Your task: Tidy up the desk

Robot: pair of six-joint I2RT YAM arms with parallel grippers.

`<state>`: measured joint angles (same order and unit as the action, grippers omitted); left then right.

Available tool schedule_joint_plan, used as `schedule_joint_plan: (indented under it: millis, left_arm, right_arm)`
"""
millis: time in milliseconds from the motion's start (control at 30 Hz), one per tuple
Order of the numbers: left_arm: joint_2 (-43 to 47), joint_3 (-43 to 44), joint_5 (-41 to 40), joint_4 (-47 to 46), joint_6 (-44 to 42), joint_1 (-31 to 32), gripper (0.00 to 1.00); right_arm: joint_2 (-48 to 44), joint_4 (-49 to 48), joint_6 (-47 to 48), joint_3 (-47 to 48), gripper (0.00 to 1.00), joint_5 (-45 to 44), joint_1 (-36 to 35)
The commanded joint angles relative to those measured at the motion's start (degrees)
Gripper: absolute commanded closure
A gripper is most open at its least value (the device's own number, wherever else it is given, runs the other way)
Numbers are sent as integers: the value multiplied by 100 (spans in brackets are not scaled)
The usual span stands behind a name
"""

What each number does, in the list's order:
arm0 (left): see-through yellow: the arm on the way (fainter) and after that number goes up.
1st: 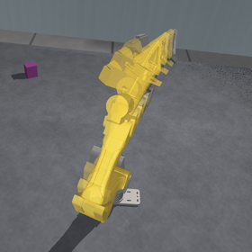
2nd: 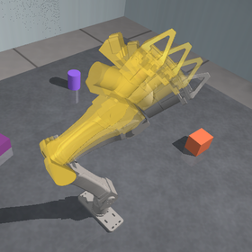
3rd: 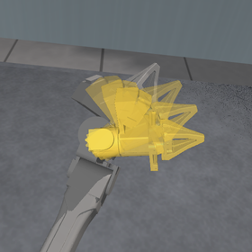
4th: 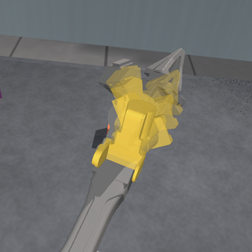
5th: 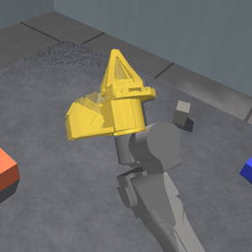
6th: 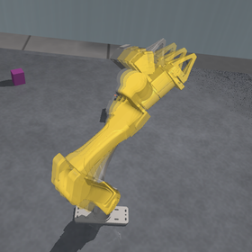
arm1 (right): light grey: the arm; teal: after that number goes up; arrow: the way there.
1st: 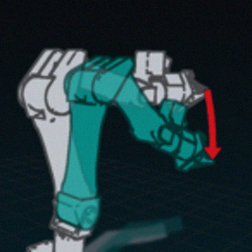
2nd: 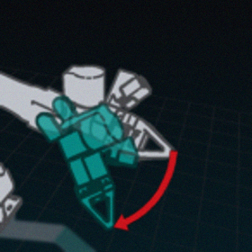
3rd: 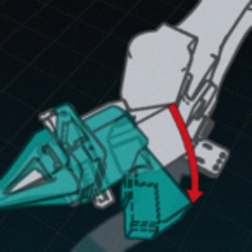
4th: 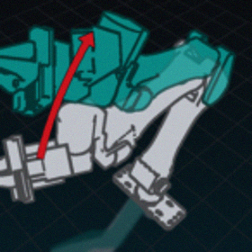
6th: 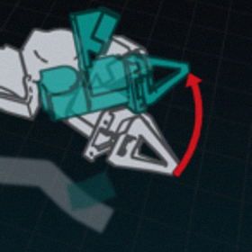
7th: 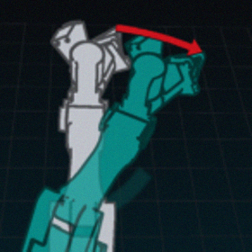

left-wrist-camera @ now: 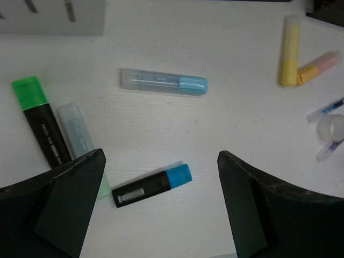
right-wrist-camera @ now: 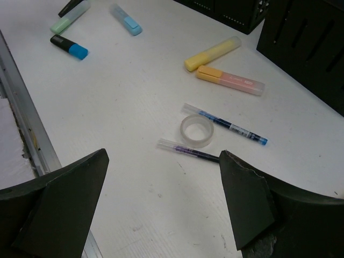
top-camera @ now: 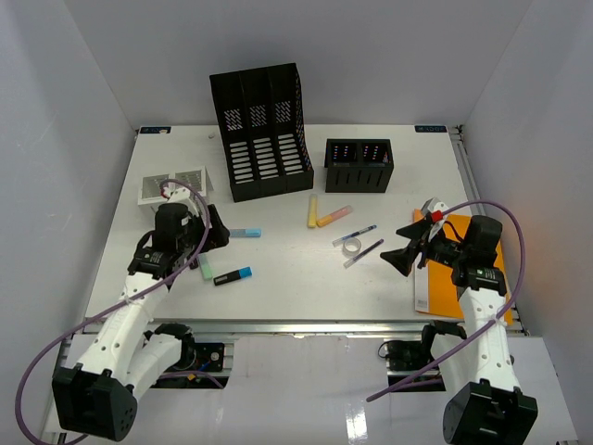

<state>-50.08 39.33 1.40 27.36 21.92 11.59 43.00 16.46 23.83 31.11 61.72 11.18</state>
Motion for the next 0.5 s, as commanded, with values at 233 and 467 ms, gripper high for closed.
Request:
schedule_joint_plan:
  millis: [233,467]
  left_arm:
    - [-795,317,-1056,740,504,-1097,27]
    - [-1308,204,-1147,455,567,-1559,40]
  right_arm:
    - [-341,-319,74,-158,10,538,7]
    - [-469,-326,42,-193,10,642,6]
